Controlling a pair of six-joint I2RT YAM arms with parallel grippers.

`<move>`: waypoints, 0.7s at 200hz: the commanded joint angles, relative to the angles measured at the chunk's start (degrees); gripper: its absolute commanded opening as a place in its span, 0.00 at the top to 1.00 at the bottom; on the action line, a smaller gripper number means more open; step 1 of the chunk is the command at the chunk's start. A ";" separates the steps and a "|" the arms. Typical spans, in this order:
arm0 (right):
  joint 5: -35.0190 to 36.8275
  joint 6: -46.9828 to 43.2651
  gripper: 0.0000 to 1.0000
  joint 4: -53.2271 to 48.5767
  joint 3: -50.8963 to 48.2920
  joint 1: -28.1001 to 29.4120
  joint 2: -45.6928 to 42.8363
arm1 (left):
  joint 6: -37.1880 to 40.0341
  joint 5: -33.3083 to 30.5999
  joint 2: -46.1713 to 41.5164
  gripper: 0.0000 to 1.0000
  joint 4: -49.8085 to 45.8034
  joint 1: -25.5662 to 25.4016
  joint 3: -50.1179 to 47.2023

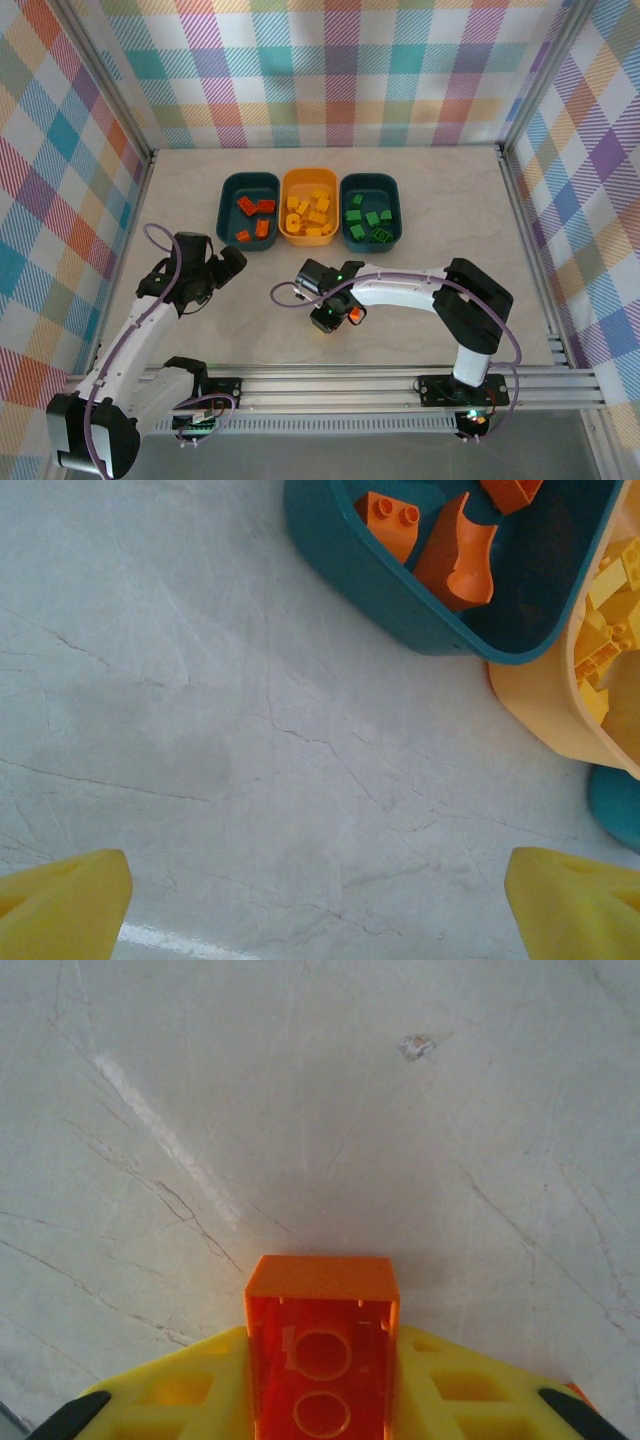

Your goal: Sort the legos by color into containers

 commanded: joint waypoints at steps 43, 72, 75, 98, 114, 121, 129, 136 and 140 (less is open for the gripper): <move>3.09 -0.90 0.73 0.67 4.82 0.24 -1.57 | 0.44 -3.16 -3.51 0.04 -2.85 0.53 -0.86; 4.68 -2.14 0.73 1.69 9.73 -0.18 -0.38 | -1.77 -7.22 -4.40 0.00 -4.57 0.87 -1.74; 4.59 -2.37 0.73 1.86 10.54 -0.35 -0.11 | -2.07 -7.54 -4.27 0.00 -4.76 0.99 -1.88; 2.32 -1.90 0.73 5.03 17.43 -3.01 2.76 | -5.29 -7.13 -3.14 0.00 -5.56 3.67 -3.55; -0.90 -0.75 0.73 8.46 22.78 -5.14 6.41 | -7.79 -3.24 -2.49 0.00 -4.19 6.50 -6.11; -1.69 -0.59 0.73 9.14 25.78 -5.84 8.53 | -8.78 -1.16 -2.45 0.00 -3.15 7.56 -7.58; -2.00 -0.44 0.73 9.53 29.16 -6.63 11.29 | -9.52 1.42 -2.49 0.00 -1.96 8.13 -9.07; -2.63 -0.41 0.73 9.65 32.34 -7.38 13.67 | -9.97 2.73 -2.87 0.00 -1.22 8.22 -10.15; -3.03 -0.30 0.73 9.82 33.94 -7.77 14.98 | -10.13 3.55 -3.16 0.00 -0.85 8.22 -10.72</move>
